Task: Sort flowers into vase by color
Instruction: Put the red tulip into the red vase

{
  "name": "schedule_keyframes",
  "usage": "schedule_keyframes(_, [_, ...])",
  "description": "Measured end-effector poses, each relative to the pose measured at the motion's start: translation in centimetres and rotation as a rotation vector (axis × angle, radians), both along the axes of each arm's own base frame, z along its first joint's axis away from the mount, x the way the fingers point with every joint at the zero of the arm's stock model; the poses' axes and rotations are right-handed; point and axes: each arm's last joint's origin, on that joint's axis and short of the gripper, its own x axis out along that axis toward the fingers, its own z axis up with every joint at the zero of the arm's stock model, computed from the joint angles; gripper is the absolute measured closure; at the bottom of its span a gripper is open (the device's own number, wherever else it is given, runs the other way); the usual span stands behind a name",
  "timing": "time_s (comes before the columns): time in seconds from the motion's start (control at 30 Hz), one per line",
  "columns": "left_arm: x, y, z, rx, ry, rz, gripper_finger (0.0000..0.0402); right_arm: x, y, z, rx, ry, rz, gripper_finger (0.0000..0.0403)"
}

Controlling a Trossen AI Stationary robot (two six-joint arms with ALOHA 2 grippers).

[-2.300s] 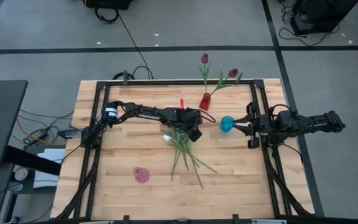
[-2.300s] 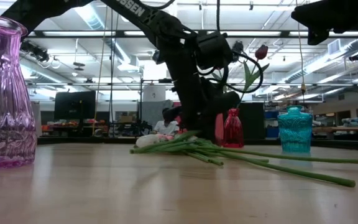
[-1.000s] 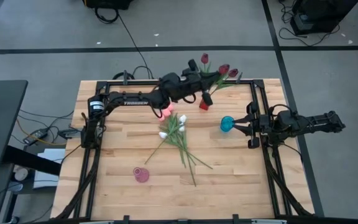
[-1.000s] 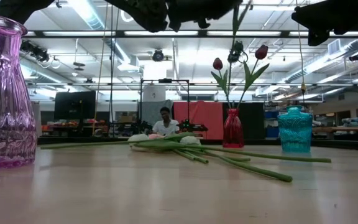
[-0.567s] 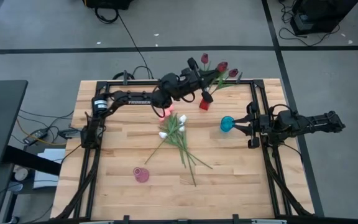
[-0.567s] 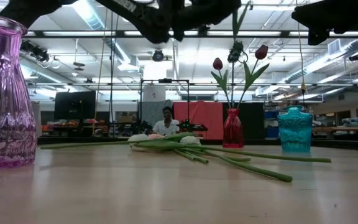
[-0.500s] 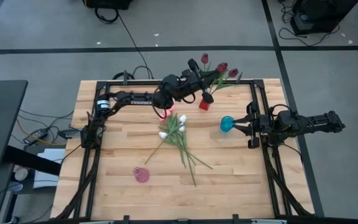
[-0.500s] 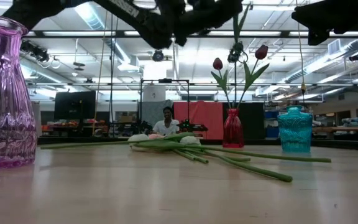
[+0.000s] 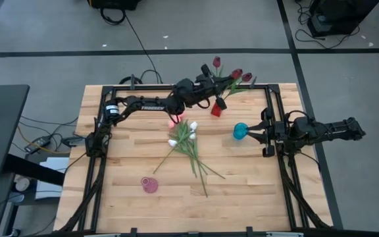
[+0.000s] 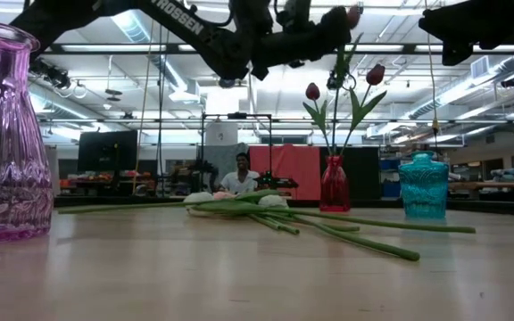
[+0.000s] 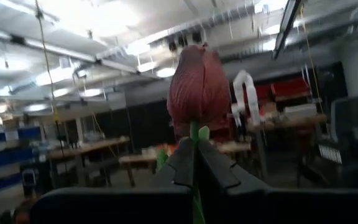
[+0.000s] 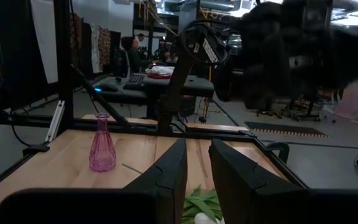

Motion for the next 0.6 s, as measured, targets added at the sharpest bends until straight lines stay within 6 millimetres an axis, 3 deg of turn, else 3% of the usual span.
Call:
schedule_keyframes(0.4, [0.5,0.7,-2.4,-0.118,0.232,0.047,0.0371,0.0,0.0,0.0,0.0,0.0,0.0,0.0318])
schedule_keyframes(0.6, [0.6,0.9,-3.7,-0.195,0.348,0.064,0.0308,0.0,0.0,0.0,0.0,0.002,0.0,0.0318])
